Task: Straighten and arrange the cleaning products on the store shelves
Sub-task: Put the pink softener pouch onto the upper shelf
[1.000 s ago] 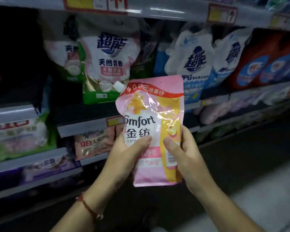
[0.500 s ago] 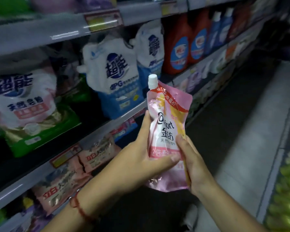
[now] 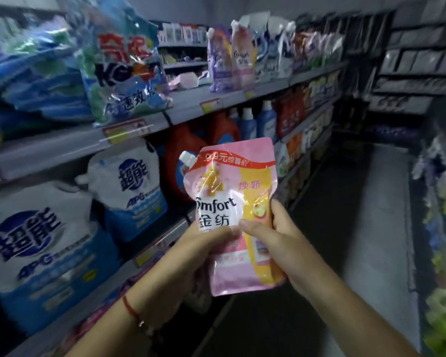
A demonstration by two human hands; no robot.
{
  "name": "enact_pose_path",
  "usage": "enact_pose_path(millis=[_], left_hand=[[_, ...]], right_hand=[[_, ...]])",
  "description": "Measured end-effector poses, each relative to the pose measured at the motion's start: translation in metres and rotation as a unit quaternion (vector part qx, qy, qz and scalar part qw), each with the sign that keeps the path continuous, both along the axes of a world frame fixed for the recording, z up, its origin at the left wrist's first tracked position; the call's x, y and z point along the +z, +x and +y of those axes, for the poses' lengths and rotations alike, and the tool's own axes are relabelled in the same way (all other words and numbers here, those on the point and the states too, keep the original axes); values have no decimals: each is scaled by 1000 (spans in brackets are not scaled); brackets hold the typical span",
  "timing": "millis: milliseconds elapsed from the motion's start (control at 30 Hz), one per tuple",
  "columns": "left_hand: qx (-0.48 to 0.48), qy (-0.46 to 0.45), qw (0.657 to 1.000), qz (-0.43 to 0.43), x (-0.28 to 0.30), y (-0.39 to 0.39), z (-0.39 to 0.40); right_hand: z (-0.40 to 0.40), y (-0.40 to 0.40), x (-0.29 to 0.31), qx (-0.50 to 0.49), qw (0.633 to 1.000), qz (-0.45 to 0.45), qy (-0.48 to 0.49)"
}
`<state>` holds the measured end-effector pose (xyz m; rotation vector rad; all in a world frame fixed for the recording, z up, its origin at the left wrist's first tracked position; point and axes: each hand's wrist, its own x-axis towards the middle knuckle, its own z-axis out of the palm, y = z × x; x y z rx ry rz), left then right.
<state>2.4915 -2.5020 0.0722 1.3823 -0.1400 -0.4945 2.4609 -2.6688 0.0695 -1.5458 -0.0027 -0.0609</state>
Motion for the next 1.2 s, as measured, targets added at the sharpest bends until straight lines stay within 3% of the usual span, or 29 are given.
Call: enact_pose_path(millis=[267, 400, 833, 1000, 1200], left_hand=[[109, -7, 991, -78, 47, 76, -21], [161, -45, 978, -122, 63, 112, -28], [360, 56, 871, -330, 144, 296, -48], [366, 51, 848, -379, 165, 382, -68], [369, 93, 830, -408, 179, 489, -89]], right_hand=[[-38, 105, 55, 102, 991, -52, -67], [-45, 152, 59, 136, 988, -36, -61], [-46, 353, 136, 125, 968, -170, -139], [-55, 438, 159, 66, 955, -229, -177], [-75, 535, 182, 32, 954, -223, -198]])
